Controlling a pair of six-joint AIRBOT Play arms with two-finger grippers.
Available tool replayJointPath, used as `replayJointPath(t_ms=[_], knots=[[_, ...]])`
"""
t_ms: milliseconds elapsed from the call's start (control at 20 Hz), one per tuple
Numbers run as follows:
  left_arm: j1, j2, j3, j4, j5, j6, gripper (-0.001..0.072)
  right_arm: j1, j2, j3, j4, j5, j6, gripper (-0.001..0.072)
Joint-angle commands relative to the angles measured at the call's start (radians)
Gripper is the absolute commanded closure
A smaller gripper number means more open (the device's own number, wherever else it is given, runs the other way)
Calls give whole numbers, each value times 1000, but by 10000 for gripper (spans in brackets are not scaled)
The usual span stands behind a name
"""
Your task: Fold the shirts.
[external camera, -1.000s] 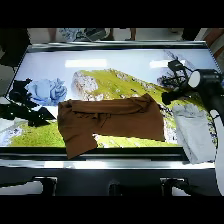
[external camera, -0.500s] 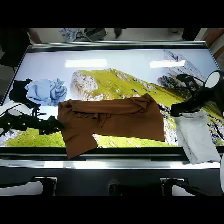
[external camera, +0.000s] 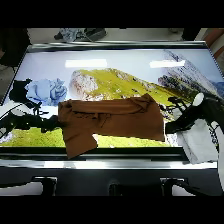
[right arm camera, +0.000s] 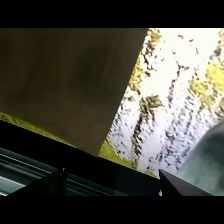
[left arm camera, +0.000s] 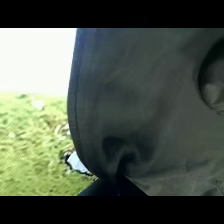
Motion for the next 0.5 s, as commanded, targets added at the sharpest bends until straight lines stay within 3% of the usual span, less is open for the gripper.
replayJointPath(t_ms=[0,350,450], knots=[[-2,4,-1,-3,-43,18,670,0,-26,-93,31,-117,29,77],[-2,26,0,-3,-45,56,669,1,-154,-93,216,-61,55,115],[-2,26,0,-3,-45,56,669,4,-178,-94,214,-36,89,228]])
